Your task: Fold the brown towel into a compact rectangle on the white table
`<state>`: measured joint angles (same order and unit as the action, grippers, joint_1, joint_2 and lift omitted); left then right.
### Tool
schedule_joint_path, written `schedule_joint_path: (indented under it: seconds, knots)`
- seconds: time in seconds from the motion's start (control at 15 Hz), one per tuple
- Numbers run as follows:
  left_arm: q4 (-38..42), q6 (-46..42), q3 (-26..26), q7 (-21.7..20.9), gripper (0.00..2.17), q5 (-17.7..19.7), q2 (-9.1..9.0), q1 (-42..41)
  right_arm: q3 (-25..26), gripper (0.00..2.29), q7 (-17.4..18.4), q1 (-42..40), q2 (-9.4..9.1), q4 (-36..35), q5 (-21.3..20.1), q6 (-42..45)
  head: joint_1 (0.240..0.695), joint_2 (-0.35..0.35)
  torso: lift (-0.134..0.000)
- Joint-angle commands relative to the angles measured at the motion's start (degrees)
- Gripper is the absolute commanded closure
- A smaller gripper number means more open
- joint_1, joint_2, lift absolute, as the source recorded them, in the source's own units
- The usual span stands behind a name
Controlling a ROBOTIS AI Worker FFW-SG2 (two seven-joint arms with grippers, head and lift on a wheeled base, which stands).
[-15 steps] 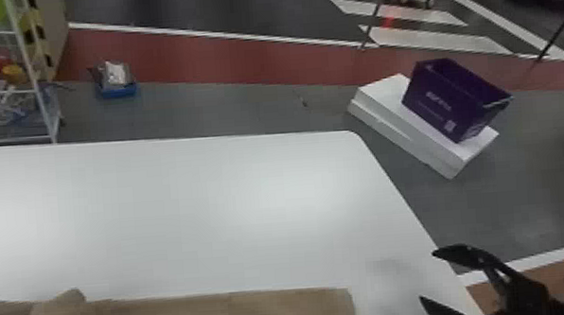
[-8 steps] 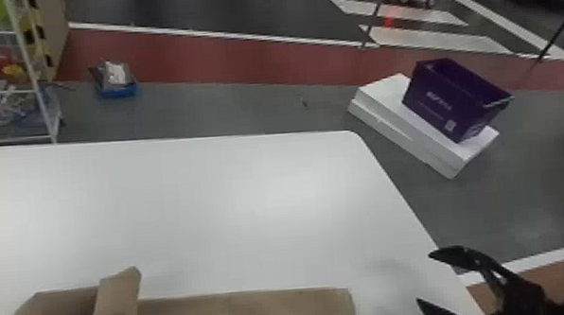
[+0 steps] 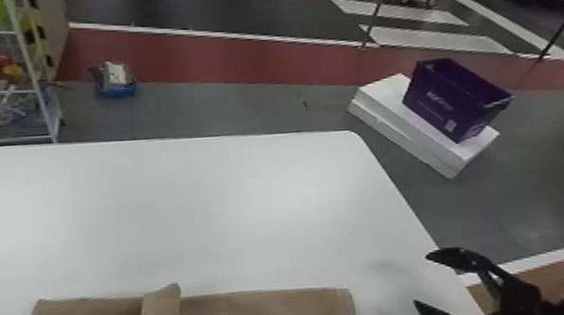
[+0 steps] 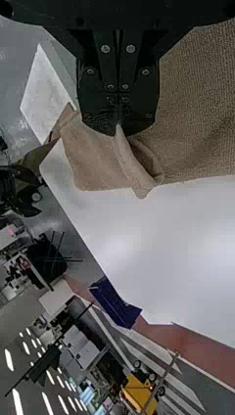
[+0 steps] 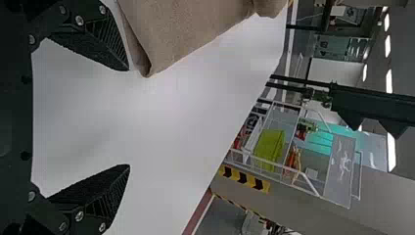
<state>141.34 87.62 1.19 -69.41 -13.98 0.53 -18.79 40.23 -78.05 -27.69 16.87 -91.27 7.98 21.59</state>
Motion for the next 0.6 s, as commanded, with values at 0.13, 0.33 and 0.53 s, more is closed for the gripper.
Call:
schedule_joint_path:
  seconds: [0.13, 0.33, 0.53]
  knots:
    - [-1.2, -2.6, 3.5, 5.4, 2.14, 0.7, -0.09, -0.1, -0.3, 0.2, -0.3, 0.1, 0.0, 0.0, -0.2, 0.2, 0.695, -0.35, -0.123]
    - [-1.2, -3.1, 5.6, 8.6, 2.14, 1.5, -0.26, 0.9, -0.2, 0.2, -0.3, 0.0, -0.26, 0.0, -0.2, 0.4, 0.695, -0.35, -0.123]
    - [-1.8, -2.9, 6.8, 10.7, 2.12, 3.9, -0.35, 0.9, -0.3, 0.2, -0.3, 0.0, -0.35, 0.0, -0.3, 0.4, 0.695, -0.35, -0.123]
